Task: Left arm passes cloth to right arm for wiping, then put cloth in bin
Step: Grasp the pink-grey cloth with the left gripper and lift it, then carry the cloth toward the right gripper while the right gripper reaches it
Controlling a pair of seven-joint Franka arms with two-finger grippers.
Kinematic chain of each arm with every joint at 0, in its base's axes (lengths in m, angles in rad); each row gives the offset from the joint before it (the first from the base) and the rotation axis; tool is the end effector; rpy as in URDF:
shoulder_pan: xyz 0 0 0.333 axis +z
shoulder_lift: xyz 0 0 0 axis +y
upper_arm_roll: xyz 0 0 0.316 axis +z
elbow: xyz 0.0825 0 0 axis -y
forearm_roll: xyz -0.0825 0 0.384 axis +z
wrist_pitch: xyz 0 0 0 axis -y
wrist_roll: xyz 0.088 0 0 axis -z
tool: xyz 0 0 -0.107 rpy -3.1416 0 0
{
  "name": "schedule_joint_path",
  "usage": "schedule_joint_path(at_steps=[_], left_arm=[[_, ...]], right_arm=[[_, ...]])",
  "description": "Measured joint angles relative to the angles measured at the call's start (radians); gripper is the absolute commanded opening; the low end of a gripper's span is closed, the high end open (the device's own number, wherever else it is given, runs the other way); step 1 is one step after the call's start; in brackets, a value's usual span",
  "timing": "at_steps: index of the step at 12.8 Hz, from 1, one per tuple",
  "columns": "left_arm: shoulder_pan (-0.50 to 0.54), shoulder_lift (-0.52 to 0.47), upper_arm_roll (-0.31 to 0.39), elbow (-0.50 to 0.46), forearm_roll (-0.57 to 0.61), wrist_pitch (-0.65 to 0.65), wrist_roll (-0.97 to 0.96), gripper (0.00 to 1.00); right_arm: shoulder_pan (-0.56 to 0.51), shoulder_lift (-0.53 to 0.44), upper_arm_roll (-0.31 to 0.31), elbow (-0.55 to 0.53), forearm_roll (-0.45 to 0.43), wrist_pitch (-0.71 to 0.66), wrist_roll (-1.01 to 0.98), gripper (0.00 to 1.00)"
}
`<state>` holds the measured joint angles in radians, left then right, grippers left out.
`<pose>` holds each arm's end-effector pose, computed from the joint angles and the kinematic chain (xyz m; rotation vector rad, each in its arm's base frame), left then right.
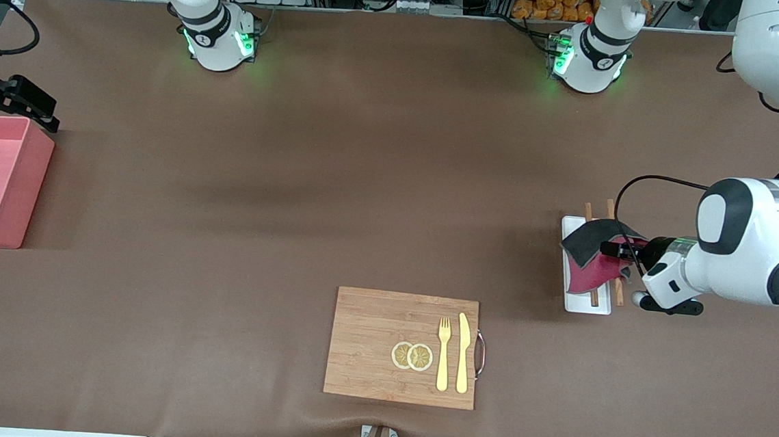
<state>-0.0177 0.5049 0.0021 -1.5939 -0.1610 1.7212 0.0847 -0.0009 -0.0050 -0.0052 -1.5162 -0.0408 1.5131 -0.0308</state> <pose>0.6410 -0.0250 0.3166 2.9258 -0.0669 -0.5508 0.5475 -0.0079 0.6479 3.1007 0.0346 0.0018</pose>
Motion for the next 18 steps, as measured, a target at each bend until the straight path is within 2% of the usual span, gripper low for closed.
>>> schedule_joint_path(at_steps=[3, 4, 5, 9, 13, 15, 18], left_arm=[[0.000, 0.001, 0.000, -0.002, 0.000, 0.000, 0.000, 0.16], [0.000, 0.001, 0.000, -0.002, 0.000, -0.001, 0.001, 0.05], [0.001, 0.001, 0.000, -0.002, 0.000, -0.001, 0.001, 0.00], [0.003, -0.012, 0.001, 0.018, 0.000, 0.000, 0.020, 0.00], [-0.001, -0.124, -0.027, 0.046, -0.027, -0.004, 0.019, 0.00], [-0.004, -0.187, -0.095, 0.046, -0.071, -0.016, -0.030, 0.00], [-0.017, -0.201, -0.274, 0.046, -0.099, -0.015, -0.212, 0.00]], right_arm=[[0.000, 0.000, -0.001, 0.000, 0.000, -0.002, 0.001, 1.00], [0.000, 0.000, -0.001, 0.000, 0.000, -0.002, 0.001, 1.00], [0.000, 0.000, -0.001, 0.000, 0.000, -0.003, 0.001, 1.00], [0.000, 0.001, -0.002, 0.000, 0.000, -0.004, 0.001, 1.00], [0.000, 0.002, -0.002, 0.000, 0.000, -0.013, 0.001, 1.00], [0.000, 0.002, -0.002, 0.000, 0.000, -0.030, 0.001, 1.00], [0.000, 0.002, -0.002, 0.000, 0.000, -0.035, 0.001, 1.00]])
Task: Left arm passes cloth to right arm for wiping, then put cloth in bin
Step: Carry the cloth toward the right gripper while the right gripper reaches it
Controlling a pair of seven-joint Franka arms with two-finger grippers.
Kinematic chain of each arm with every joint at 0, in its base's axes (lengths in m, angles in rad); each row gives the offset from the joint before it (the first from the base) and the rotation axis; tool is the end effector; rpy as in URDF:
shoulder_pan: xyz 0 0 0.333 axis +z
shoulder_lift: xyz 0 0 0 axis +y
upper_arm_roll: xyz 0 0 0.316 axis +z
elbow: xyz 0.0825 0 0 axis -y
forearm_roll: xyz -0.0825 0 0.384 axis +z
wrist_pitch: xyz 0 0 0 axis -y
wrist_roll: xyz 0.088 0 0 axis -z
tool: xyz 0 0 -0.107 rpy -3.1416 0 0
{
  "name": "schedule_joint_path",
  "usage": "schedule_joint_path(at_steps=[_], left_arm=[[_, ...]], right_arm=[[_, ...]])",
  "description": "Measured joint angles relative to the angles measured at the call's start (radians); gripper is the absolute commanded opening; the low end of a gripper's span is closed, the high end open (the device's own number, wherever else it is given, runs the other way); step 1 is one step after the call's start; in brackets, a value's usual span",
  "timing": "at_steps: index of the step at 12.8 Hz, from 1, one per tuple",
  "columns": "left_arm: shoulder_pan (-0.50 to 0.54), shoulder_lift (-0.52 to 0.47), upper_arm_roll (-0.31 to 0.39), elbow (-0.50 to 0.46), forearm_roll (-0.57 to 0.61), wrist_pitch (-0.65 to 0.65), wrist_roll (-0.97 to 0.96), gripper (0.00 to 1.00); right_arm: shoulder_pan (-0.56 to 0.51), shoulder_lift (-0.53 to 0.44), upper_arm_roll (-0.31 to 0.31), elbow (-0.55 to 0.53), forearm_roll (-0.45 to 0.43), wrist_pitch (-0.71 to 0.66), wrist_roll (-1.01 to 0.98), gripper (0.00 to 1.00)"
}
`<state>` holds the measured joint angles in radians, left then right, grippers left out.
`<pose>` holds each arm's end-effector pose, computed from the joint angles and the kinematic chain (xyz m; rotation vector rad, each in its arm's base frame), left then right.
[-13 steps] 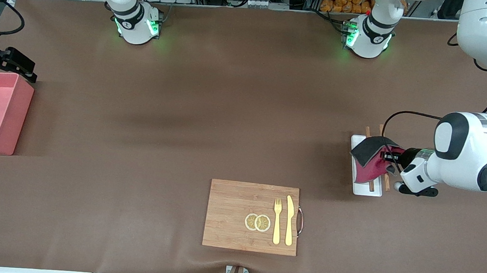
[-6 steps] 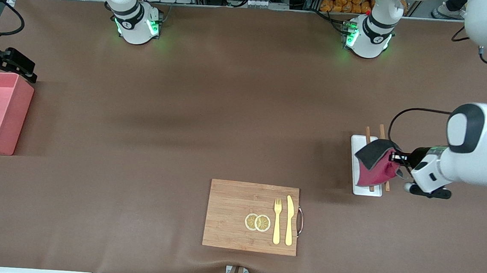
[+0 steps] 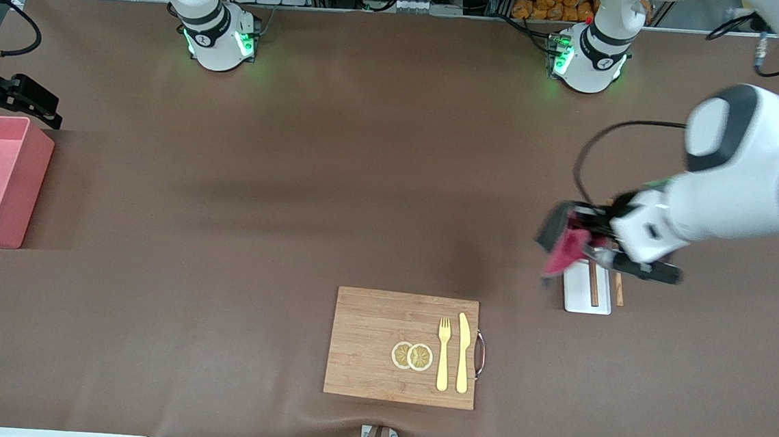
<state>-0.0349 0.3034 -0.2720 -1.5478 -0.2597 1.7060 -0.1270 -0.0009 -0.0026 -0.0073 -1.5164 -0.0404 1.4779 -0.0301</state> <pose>0.6048 -0.1972 0.4755 2.8233 -0.1704 -0.2906 0.5444 -0.0091 0.6435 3.1014 0.0293 -0.0569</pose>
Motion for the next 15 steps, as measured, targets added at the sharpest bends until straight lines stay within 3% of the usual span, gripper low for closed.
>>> schedule_joint_path(at_steps=[2, 4, 9, 12, 15], left_arm=[[-0.036, 0.011, -0.096, 0.001, -0.007, 0.017, -0.134, 0.00], [-0.102, 0.027, -0.132, 0.010, -0.069, 0.069, -0.215, 0.00], [-0.218, 0.050, -0.135, 0.029, -0.282, 0.240, -0.390, 0.00], [-0.219, 0.051, -0.131, 0.033, -0.413, 0.298, -0.420, 0.00], [-0.220, 0.052, -0.131, 0.034, -0.489, 0.355, -0.431, 0.00]], right_arm=[[0.000, 0.003, 0.000, -0.001, 0.002, -0.016, 0.024, 1.00], [0.000, 0.015, 0.000, -0.003, 0.055, -0.087, 0.196, 1.00], [0.001, 0.054, 0.001, -0.016, 0.326, -0.216, 0.752, 1.00], [0.004, 0.119, 0.003, -0.030, 0.579, -0.220, 1.100, 1.00], [0.065, 0.193, 0.006, -0.032, 0.699, -0.156, 1.280, 1.00]])
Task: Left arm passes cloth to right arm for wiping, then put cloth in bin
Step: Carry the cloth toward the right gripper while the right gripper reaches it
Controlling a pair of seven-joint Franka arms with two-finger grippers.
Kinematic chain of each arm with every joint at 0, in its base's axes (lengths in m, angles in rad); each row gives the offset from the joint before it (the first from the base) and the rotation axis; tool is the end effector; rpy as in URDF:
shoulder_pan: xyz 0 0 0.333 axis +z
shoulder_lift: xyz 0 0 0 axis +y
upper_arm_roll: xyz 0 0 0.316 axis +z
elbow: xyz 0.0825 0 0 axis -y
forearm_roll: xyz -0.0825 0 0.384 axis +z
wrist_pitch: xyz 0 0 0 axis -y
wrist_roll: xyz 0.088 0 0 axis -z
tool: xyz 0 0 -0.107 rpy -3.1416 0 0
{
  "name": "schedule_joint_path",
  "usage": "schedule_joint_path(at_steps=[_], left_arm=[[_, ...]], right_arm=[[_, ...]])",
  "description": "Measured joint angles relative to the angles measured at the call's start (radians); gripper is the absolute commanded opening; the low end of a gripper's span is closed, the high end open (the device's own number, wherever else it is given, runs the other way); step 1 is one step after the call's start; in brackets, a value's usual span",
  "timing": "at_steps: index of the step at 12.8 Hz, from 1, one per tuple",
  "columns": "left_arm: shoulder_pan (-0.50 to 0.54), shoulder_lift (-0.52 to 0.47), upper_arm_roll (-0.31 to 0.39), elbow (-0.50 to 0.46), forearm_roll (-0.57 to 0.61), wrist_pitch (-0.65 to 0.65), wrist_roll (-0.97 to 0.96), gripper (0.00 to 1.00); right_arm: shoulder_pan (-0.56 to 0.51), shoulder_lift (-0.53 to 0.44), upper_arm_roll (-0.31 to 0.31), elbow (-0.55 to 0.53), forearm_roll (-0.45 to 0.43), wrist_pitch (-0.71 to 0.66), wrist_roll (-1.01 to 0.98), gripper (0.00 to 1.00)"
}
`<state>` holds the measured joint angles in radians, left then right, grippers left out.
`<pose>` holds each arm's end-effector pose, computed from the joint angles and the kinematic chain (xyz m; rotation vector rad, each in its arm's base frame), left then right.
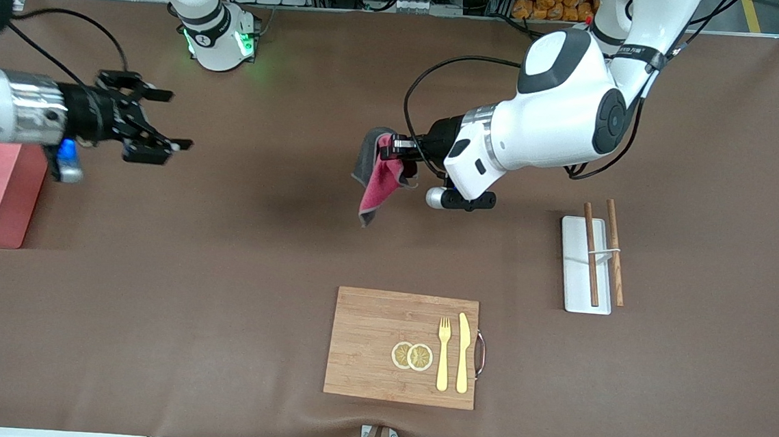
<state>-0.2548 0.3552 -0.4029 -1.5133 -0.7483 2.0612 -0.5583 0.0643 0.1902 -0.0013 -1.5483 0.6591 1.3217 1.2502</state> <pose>0.5448 -0.4157 0.5135 2.3057 0.2750 -0.3808 0.5687 0.1129 0.5374 -2.2427 1.4674 1.0201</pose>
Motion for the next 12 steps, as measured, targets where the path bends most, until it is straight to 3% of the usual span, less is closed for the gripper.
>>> schedule_joint_path(at_steps=[5, 9, 10, 12], left_arm=[[-0.023, 0.000, -0.002, 0.002, -0.017, 0.040, -0.019, 0.00], [-0.089, 0.001, -0.004, 0.002, -0.034, 0.153, -0.097, 0.00], [-0.105, 0.002, -0.004, 0.002, -0.034, 0.182, -0.117, 0.00], [-0.141, 0.004, -0.004, 0.002, -0.035, 0.260, -0.155, 0.00]], right_arm=[[0.151, 0.033, 0.005, -0.035, 0.141, 0.189, 0.156, 1.00], [0.253, 0.043, 0.006, -0.091, 0.172, 0.342, 0.193, 1.00], [0.287, 0.047, 0.006, -0.106, 0.176, 0.375, 0.204, 0.95], [0.330, 0.051, 0.006, -0.131, 0.205, 0.402, 0.217, 0.57]])
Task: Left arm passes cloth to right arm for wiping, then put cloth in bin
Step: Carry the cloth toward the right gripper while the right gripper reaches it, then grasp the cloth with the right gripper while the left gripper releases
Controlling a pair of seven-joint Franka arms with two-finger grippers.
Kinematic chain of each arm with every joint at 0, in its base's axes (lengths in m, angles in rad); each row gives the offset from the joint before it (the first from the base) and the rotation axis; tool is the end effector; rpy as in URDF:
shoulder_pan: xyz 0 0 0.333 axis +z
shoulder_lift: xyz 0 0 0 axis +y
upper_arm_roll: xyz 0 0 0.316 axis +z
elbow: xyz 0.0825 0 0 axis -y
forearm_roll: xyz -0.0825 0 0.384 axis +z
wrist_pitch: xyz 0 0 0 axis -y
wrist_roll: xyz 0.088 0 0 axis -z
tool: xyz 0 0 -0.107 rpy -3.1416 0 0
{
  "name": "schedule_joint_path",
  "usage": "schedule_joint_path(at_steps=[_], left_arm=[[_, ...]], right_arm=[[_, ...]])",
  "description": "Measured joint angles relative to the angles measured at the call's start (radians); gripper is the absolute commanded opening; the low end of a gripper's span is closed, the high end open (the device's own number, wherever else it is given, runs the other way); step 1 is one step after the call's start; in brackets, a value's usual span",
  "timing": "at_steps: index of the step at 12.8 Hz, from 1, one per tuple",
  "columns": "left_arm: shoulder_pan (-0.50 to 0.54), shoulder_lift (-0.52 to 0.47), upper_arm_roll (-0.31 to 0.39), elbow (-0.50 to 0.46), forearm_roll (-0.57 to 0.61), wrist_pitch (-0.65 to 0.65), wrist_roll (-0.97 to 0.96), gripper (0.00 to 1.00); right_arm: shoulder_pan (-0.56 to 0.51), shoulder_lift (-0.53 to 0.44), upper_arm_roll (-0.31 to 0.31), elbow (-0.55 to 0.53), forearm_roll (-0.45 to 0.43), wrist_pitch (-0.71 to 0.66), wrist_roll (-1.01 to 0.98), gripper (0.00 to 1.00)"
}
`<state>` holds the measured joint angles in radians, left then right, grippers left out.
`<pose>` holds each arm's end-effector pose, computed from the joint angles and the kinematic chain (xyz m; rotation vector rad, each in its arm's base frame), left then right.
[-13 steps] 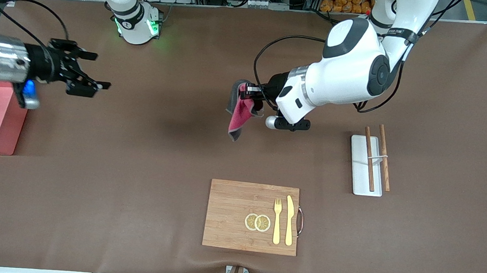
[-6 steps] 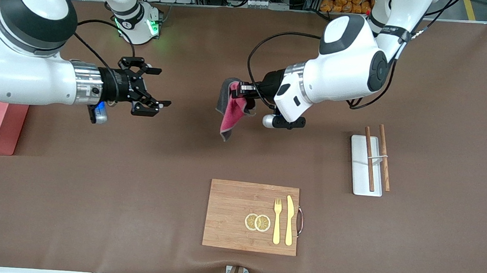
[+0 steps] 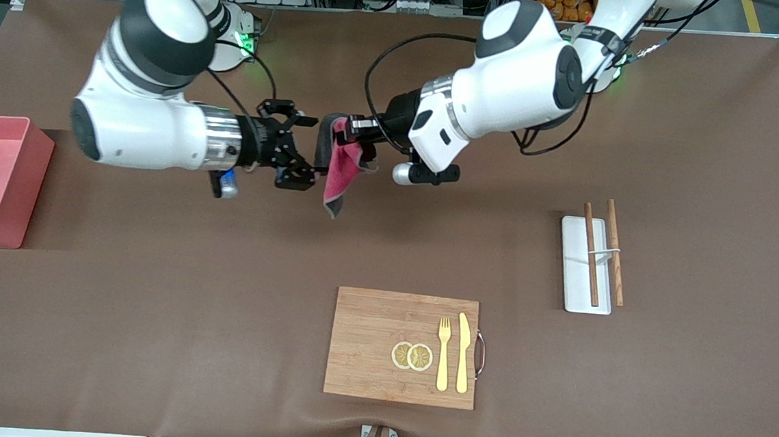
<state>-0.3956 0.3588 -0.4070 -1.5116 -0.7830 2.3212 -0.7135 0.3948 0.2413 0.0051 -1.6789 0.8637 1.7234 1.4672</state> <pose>0.5097 -0.4825 0.5315 2.1938 0.4313 -0.2925 0.5449 0.3063 0.4745 -2.0602 1.5604 1.0781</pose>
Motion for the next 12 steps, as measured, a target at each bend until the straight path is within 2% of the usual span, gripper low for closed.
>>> schedule_joint_path(at_steps=[1, 2, 6, 7, 8, 10, 12], left_arm=[[-0.017, 0.004, 0.000, 0.000, 0.000, 0.031, -0.014, 0.00], [-0.028, 0.008, 0.000, 0.000, 0.000, 0.053, -0.021, 0.00], [-0.031, 0.014, 0.004, 0.000, 0.000, 0.067, -0.023, 0.00], [-0.031, 0.014, 0.004, 0.000, 0.000, 0.068, -0.020, 0.46], [-0.030, 0.014, 0.005, 0.002, 0.002, 0.070, -0.015, 0.99], [-0.023, 0.014, 0.008, 0.007, 0.033, 0.074, -0.007, 1.00], [-0.009, 0.010, 0.011, 0.009, 0.119, 0.073, -0.005, 1.00]], right_arm=[[0.010, 0.000, 0.000, -0.005, 0.011, 0.000, 0.000, 0.31], [0.016, 0.000, 0.000, -0.006, 0.017, 0.000, 0.000, 0.01], [0.015, 0.000, -0.008, -0.007, 0.019, -0.002, 0.000, 0.00], [0.013, 0.000, -0.012, -0.007, 0.019, -0.006, -0.001, 0.00], [0.009, -0.001, -0.015, -0.007, 0.019, -0.008, -0.004, 0.00], [0.002, -0.001, -0.020, -0.007, -0.002, -0.010, -0.071, 0.00], [-0.002, -0.001, -0.022, -0.008, -0.131, -0.009, -0.165, 0.00]])
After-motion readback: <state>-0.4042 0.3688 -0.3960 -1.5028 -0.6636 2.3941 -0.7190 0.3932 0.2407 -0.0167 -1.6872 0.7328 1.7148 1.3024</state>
